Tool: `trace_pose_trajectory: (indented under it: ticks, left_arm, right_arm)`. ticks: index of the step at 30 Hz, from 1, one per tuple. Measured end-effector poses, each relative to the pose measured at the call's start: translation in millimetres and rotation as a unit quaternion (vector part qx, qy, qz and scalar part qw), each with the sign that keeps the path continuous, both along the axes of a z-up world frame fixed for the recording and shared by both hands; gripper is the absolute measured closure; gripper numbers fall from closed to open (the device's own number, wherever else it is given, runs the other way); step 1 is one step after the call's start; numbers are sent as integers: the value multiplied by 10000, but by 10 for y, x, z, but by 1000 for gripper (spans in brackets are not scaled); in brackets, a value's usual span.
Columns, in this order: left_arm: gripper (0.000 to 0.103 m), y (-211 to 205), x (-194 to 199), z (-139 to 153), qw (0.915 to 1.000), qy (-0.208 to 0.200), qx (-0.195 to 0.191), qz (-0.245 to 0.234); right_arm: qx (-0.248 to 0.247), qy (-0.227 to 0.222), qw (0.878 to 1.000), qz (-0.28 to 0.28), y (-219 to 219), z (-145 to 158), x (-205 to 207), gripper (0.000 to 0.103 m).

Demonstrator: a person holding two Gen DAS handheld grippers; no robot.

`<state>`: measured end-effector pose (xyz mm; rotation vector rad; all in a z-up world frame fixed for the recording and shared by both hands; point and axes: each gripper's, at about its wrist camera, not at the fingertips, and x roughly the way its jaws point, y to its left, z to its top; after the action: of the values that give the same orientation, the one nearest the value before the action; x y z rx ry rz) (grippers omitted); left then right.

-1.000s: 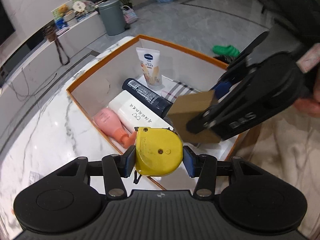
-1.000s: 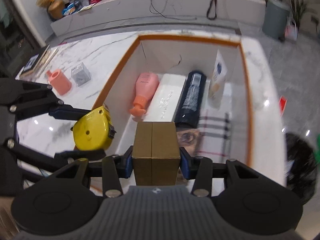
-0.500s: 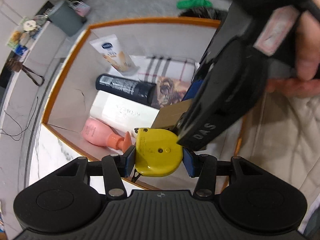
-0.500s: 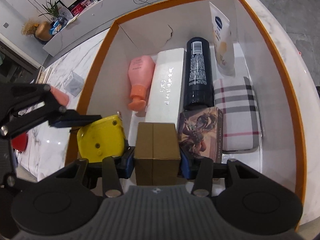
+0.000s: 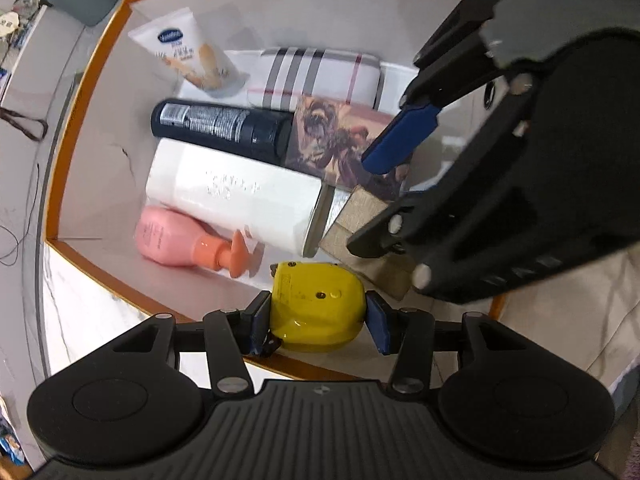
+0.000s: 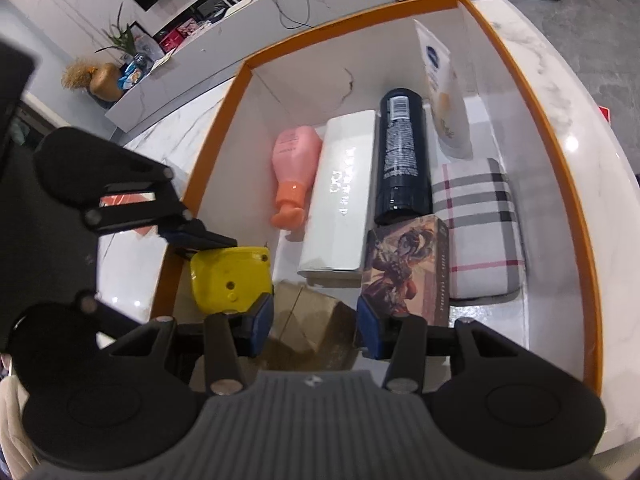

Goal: Organize rigid objects
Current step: 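Lower the tape measure and cardboard cube into the orange box and release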

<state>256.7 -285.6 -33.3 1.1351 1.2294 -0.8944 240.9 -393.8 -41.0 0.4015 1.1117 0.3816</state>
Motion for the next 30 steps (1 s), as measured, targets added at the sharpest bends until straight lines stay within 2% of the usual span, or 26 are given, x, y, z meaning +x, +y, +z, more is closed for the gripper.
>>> trace_pose_trajectory:
  ticks: [7, 16, 20, 25, 27, 30]
  left_arm:
    - [44, 60, 11, 45, 9996, -89, -175, 195]
    - [44, 182, -176, 313, 9962, -347, -701, 377]
    - [44, 233, -283, 454, 9936, -472, -916, 453]
    - [44, 275, -417, 582, 9920, -570, -1030, 462]
    - [44, 308, -470, 636, 9913, -651, -1045, 469]
    - [44, 374, -521, 730, 9886, -761, -1144, 608]
  right_arm:
    - [85, 99, 9999, 60, 15, -20, -17, 56]
    - [161, 328, 9993, 80, 74, -42, -30, 58]
    - [-10, 367, 9993, 10, 121, -64, -1, 82]
    - [-335, 55, 9992, 223, 228, -13, 77, 87]
    - [-573, -113, 9978, 318, 261, 31, 97, 99]
    - [-707, -49, 9970, 320, 264, 60, 104, 100]
